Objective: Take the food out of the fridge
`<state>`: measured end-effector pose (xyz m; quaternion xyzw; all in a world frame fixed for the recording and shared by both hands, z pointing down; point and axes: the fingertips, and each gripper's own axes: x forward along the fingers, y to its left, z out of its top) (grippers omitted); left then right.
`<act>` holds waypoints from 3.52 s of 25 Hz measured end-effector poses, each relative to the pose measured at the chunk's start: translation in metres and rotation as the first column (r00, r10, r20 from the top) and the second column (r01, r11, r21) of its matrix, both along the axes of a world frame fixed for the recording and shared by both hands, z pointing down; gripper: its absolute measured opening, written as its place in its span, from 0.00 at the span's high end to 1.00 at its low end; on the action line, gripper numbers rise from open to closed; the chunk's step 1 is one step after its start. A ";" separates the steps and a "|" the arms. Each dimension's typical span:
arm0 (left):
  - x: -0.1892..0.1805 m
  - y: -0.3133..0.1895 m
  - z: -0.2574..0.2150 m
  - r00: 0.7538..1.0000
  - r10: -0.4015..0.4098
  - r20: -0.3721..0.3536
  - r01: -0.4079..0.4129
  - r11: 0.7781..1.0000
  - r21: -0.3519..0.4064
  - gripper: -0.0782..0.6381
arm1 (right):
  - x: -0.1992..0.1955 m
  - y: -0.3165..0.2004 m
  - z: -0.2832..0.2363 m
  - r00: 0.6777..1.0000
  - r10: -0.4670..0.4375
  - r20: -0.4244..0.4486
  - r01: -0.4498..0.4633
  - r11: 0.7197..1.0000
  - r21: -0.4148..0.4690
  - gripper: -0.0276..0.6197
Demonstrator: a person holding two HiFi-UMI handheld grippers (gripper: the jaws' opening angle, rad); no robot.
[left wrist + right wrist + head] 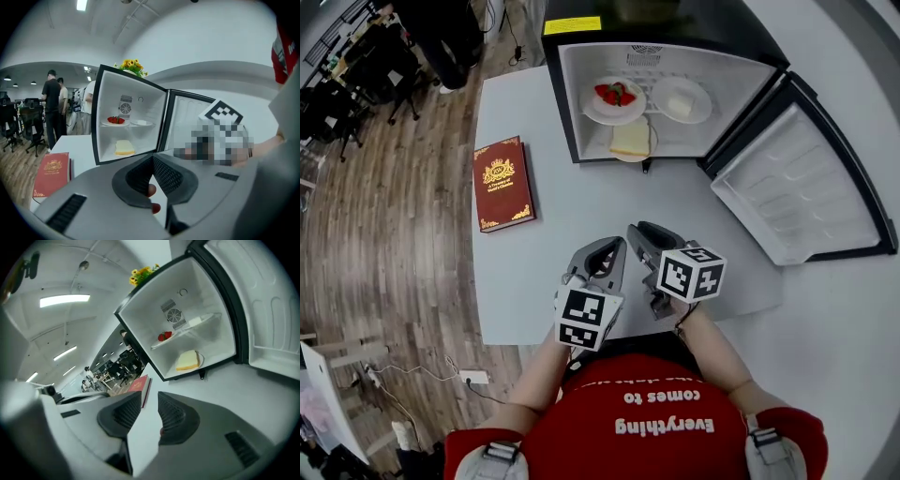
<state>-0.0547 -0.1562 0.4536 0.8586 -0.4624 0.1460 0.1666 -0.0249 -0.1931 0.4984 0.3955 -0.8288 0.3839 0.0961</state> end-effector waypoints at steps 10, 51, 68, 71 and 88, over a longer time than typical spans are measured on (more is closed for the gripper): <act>0.024 -0.030 0.046 0.995 0.070 -0.065 -0.072 0.997 -0.036 0.89 | 0.009 -0.121 0.104 0.991 0.131 0.007 -0.127 0.974 -0.187 0.76; -0.016 -0.123 0.133 0.994 -0.106 -0.002 0.104 0.977 -0.187 0.89 | 0.040 -0.166 0.125 0.621 0.433 0.654 -0.167 0.888 -0.429 0.92; -0.057 -0.001 0.068 0.971 -0.237 -0.044 0.231 0.967 -0.107 0.89 | 0.065 0.011 0.051 0.618 0.273 0.738 0.002 0.938 -0.348 0.92; -0.072 0.020 0.068 0.955 -0.294 -0.042 0.289 0.953 -0.095 0.89 | 0.059 0.032 0.055 0.641 0.249 0.726 0.034 0.936 -0.351 0.92; -0.150 0.103 0.083 0.852 -0.523 -0.028 0.517 0.848 -0.116 0.89 | -0.035 0.110 0.101 0.727 0.139 0.672 0.261 0.850 -0.458 0.92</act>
